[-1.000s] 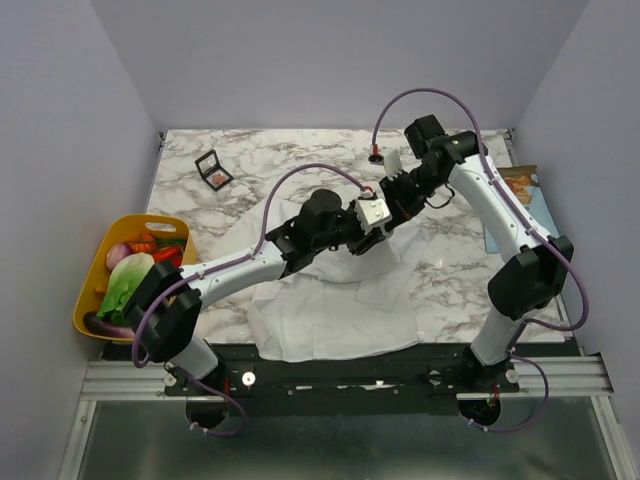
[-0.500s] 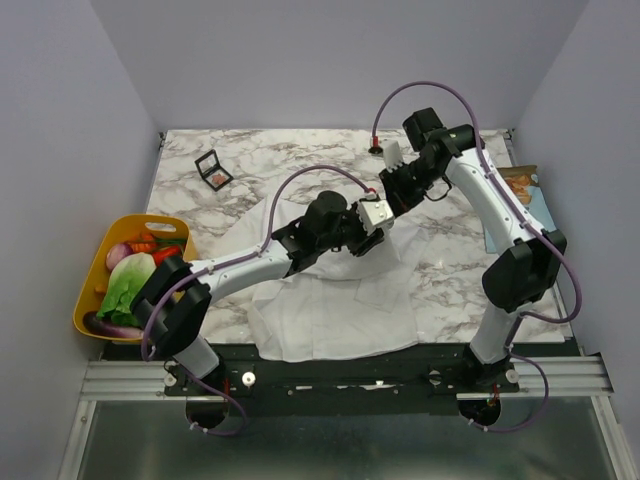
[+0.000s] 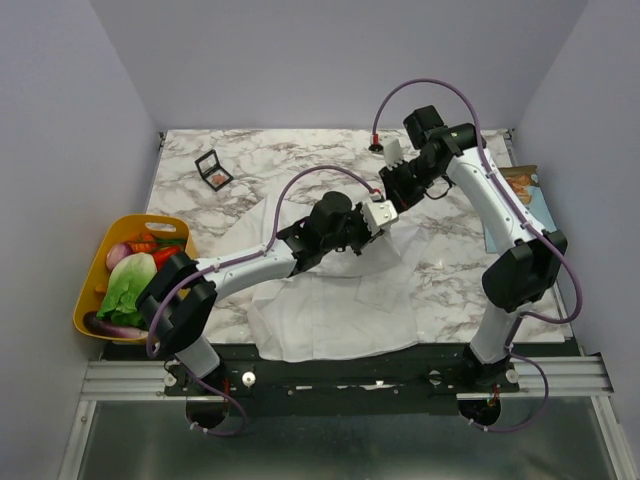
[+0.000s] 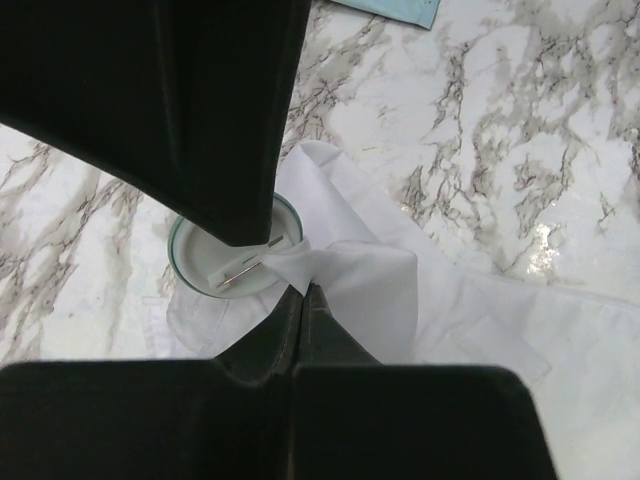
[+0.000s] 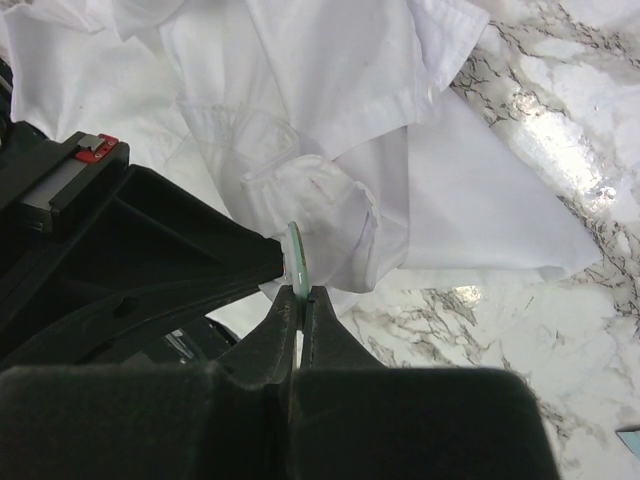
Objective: Remove the brooch from the garment
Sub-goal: Remove the brooch from the clothes.
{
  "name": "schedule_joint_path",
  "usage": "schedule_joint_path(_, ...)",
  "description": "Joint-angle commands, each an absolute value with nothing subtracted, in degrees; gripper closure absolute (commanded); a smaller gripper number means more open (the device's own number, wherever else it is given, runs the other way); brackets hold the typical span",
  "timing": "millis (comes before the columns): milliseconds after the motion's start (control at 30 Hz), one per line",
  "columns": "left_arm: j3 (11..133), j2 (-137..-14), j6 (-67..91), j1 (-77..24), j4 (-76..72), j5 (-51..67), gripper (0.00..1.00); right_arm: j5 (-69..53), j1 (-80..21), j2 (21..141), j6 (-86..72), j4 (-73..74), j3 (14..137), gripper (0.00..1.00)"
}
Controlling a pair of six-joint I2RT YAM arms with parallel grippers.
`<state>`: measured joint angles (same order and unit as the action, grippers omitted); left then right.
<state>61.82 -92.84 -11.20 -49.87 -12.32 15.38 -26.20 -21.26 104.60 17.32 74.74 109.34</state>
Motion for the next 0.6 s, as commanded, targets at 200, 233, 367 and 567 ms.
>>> schedule_joint_path(200,60.73,-90.71,-13.18,-47.82,-10.11,15.9,1.0,-24.0,-19.78,102.05,17.84,73.56,108.28,0.99)
schedule_joint_path(233,60.56,-90.36,-13.36,-47.03,-10.11,16.17,1.0,-23.56,-19.69,101.87,18.1,73.56,108.02,0.99)
schedule_joint_path(367,60.03,-88.68,-12.66,-44.31,-10.46,18.81,1.0,-23.29,-19.07,100.64,20.12,73.56,106.09,0.99)
schedule_joint_path(567,60.29,-89.03,-12.92,-43.42,-10.11,19.59,1.0,-30.4,-19.07,100.72,25.3,76.81,103.36,0.99)
